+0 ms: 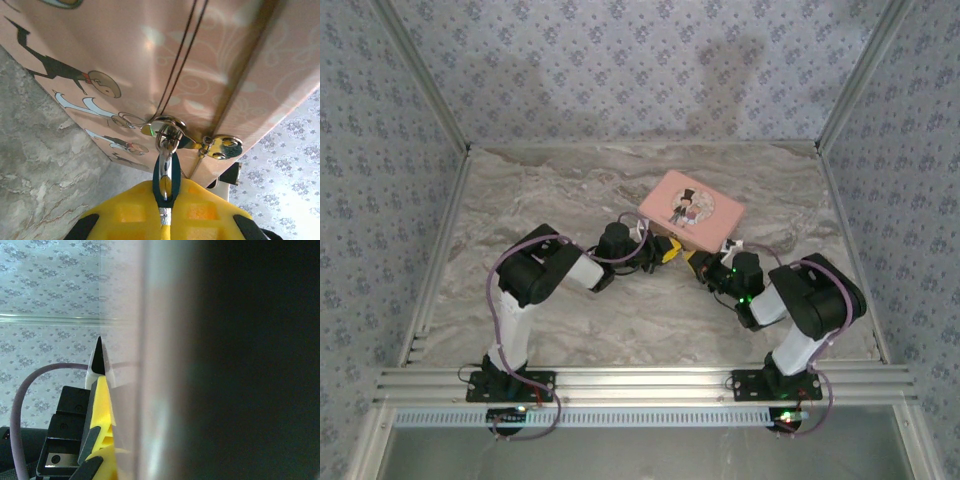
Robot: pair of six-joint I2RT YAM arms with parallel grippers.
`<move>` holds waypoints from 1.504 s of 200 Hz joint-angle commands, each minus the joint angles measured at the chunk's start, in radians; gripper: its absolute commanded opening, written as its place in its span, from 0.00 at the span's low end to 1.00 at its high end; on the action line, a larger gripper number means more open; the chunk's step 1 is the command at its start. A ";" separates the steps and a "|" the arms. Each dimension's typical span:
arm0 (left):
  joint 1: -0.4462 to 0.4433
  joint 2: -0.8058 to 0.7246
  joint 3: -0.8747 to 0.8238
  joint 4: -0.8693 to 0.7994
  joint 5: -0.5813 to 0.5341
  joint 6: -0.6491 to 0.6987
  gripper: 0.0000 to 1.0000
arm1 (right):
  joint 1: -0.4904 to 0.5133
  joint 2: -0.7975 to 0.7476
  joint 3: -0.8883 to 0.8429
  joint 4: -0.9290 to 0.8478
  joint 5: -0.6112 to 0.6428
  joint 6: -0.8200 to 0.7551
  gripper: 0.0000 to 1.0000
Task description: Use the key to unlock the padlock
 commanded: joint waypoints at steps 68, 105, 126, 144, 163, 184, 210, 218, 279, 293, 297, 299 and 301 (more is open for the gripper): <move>-0.021 0.001 -0.003 0.128 0.065 0.005 0.04 | -0.006 0.025 0.017 0.113 -0.038 0.034 0.00; -0.019 0.001 -0.005 0.133 0.063 0.002 0.04 | -0.006 0.023 0.011 0.114 -0.042 0.031 0.00; -0.016 0.001 -0.008 0.139 0.062 0.000 0.04 | -0.006 0.015 0.004 0.113 -0.045 0.024 0.00; -0.013 -0.002 -0.008 0.137 0.062 0.002 0.04 | -0.006 0.012 -0.001 0.113 -0.050 0.019 0.00; -0.012 -0.004 -0.005 0.136 0.063 0.002 0.04 | -0.005 0.014 0.001 0.114 -0.053 0.016 0.00; -0.007 -0.004 -0.005 0.135 0.062 0.001 0.04 | -0.001 0.011 -0.004 0.110 -0.052 0.016 0.00; -0.005 -0.006 -0.007 0.141 0.060 0.001 0.04 | 0.001 0.013 -0.023 0.108 -0.049 0.009 0.00; -0.004 -0.007 -0.007 0.140 0.060 -0.001 0.04 | 0.002 0.012 -0.030 0.108 -0.049 0.006 0.00; 0.006 -0.009 -0.011 0.144 0.064 -0.004 0.04 | 0.014 -0.037 -0.061 0.064 -0.050 -0.029 0.00; 0.005 -0.009 -0.011 0.143 0.066 -0.003 0.04 | 0.014 -0.053 -0.053 0.049 -0.052 -0.037 0.00; 0.006 -0.009 -0.012 0.144 0.066 -0.003 0.04 | 0.014 -0.057 -0.050 0.044 -0.052 -0.038 0.00; 0.005 -0.009 -0.013 0.145 0.066 -0.003 0.04 | 0.015 -0.060 -0.049 0.041 -0.052 -0.038 0.00; 0.005 -0.009 -0.013 0.145 0.066 -0.003 0.04 | 0.014 -0.062 -0.048 0.038 -0.051 -0.039 0.00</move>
